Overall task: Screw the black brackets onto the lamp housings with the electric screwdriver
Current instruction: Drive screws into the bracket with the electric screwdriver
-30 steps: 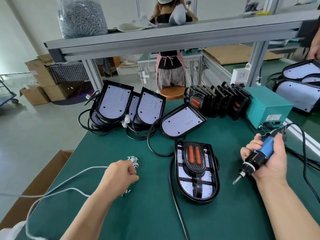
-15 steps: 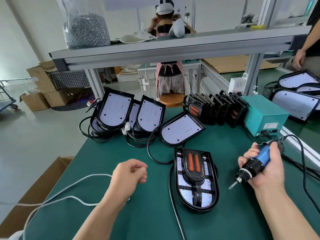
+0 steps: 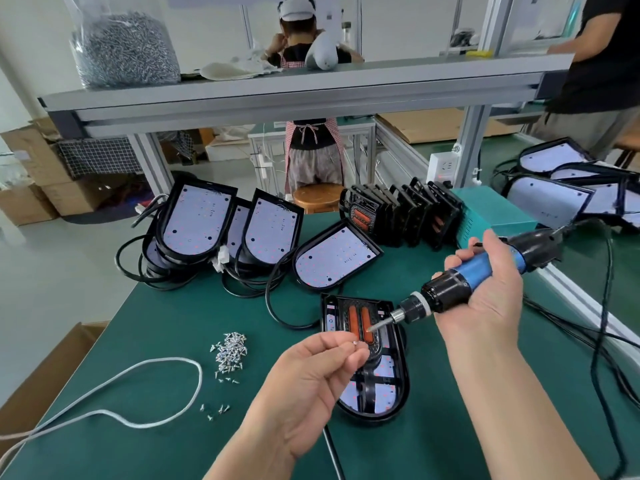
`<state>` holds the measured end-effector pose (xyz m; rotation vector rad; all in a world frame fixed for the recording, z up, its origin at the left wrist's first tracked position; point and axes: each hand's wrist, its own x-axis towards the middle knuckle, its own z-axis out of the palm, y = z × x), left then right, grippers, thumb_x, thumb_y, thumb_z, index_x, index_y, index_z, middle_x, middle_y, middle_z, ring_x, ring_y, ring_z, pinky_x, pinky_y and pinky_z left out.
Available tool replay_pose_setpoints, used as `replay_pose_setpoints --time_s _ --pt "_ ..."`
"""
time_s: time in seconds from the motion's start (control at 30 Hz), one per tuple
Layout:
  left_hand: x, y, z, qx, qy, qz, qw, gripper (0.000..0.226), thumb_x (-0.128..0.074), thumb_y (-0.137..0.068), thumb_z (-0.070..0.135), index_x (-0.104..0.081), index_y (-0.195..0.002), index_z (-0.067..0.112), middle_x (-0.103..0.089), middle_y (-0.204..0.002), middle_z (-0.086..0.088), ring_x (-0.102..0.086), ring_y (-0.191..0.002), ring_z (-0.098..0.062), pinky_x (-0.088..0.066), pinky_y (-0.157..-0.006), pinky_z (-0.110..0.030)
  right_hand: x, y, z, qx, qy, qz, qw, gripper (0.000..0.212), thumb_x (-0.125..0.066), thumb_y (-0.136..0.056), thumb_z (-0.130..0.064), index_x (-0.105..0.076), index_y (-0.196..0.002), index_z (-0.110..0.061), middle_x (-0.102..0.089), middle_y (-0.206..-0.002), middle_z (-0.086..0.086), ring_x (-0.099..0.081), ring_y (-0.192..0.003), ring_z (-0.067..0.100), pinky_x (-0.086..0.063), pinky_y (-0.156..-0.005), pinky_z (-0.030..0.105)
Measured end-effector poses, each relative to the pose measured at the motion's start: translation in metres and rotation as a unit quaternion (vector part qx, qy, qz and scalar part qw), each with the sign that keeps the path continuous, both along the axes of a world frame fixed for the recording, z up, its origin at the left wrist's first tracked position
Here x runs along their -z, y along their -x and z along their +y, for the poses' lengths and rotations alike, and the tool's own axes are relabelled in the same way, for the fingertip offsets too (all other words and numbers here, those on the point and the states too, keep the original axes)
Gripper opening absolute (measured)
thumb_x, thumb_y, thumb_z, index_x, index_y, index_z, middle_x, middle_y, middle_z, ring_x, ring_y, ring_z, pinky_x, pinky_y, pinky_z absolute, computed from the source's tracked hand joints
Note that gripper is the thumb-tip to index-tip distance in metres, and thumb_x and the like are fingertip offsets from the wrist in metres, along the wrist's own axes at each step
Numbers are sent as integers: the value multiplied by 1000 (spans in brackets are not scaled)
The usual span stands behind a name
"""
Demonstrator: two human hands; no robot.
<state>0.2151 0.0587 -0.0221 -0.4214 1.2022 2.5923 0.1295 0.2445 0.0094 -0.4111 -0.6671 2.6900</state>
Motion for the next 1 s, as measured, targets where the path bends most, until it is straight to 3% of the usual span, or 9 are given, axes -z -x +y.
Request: replay_pose_setpoints --time_s 0.17,0.3,0.43,0.67,0.83,1.0 --pt "1 -2 8 -6 -9 -14 1000 13 -68 -64 -10 -72 -76 -9 -69 -80 -24 -72 -68 -23 -58 -57 -19 -7 -6 -7 24 -40 29 999 18 -73 -90 -23 -56 -88 -18 -58 -62 -7 -55 -49 8 -46 -48 18" --pt "1 -1 9 -19 -18 -16 1000 18 -69 -64 -9 -69 -82 -10 -69 -80 -22 -72 -68 -23 -58 -57 -20 -5 -9 -8 30 -66 43 996 23 -74 -89 -23 -55 -100 -15 -57 -65 -5 -54 -52 9 -47 -51 19" --pt "2 -2 11 -14 -17 -14 1000 10 -70 -64 -7 -73 -73 -6 -70 -80 -21 -73 -69 -23 -58 -58 -20 -2 -11 -7 26 -86 39 995 25 -73 -90 -26 -54 -102 -16 -56 -67 -4 -53 -54 11 -47 -52 19" --pt "6 -2 16 -30 -5 -6 1000 21 -69 -65 -7 -66 -85 -10 -70 -81 -22 -73 -69 -24 -58 -58 -20 -3 -15 -6 33 -90 35 995 27 -73 -91 -26 -53 -104 -15 -55 -66 -4 -53 -54 11 -48 -52 19" --pt "13 -6 26 -83 43 17 995 7 -67 -77 -12 -67 -83 -8 -70 -82 -21 -74 -75 -27 -58 -64 -20 -4 -19 -8 59 -109 29 992 21 -73 -91 -23 -54 -96 -16 -56 -64 -4 -52 -53 13 -47 -52 19" --pt "18 -12 37 -118 140 71 981 26 -65 -87 -10 -74 -71 9 -74 -81 -19 -75 -80 -28 -58 -69 -20 -4 -23 -10 89 -122 18 988 20 -73 -89 -23 -53 -90 -19 -55 -61 -4 -53 -52 13 -49 -54 20"
